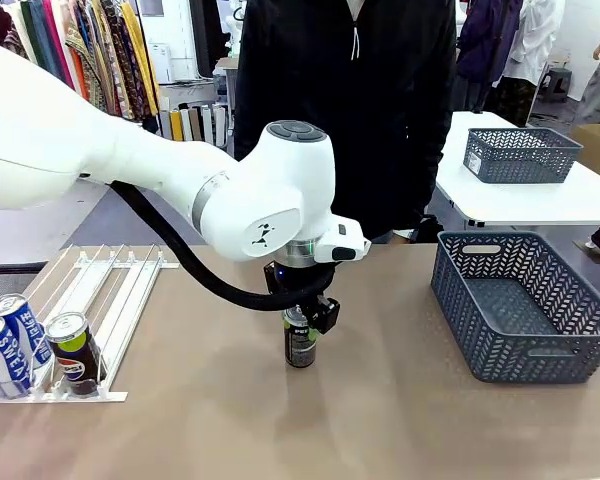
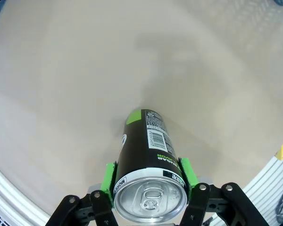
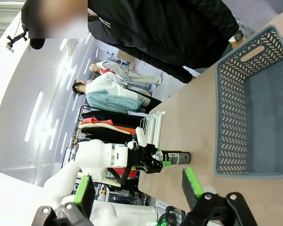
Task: Retrieve and store the cans from the dispenser.
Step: Pick up one can from the Automatic Can Dispenser and place it in the middle of the table.
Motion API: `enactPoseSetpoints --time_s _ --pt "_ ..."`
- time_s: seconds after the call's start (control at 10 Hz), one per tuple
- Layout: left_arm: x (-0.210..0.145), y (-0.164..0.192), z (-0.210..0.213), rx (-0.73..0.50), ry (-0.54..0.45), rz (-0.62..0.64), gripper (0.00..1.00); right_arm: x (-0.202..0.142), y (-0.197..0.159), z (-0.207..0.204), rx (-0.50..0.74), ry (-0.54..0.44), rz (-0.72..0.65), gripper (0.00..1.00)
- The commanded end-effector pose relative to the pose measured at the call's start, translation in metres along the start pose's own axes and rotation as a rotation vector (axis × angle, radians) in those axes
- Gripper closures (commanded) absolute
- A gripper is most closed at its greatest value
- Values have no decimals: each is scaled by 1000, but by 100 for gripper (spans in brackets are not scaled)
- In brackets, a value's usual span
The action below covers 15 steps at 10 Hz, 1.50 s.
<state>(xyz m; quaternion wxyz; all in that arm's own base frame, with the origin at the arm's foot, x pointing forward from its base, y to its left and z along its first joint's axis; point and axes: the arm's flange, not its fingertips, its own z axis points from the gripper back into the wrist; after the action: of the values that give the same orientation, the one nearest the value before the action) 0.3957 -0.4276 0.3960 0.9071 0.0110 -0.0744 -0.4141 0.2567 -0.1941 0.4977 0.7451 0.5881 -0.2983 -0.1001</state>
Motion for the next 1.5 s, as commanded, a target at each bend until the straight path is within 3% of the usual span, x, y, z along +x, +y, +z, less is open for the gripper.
enactPoseSetpoints --time_s 0.0,0.2,0.4,0.6,0.8,1.0,1.2,1.4 --pt "-1 1 5 16 -12 -13 0 4 1 -2 26 -18 28 0" --pt "-3 3 25 11 -7 -2 0 4 1 -2 26 -18 28 0" --pt "-19 12 103 -20 -91 51 0 4 1 -2 26 -18 28 0" --pt "-57 53 179 -147 -100 114 0 4 1 -2 26 -18 28 0" --pt "-129 132 224 -380 -201 165 0 4 1 -2 26 -18 28 0" --pt "-213 219 237 -543 -297 332 0 4 1 -2 26 -18 28 0" --pt "-296 284 231 -628 -404 561 0 4 1 -2 26 -18 28 0" --pt "-388 318 203 -812 -580 682 0 4 1 -2 26 -18 28 0"
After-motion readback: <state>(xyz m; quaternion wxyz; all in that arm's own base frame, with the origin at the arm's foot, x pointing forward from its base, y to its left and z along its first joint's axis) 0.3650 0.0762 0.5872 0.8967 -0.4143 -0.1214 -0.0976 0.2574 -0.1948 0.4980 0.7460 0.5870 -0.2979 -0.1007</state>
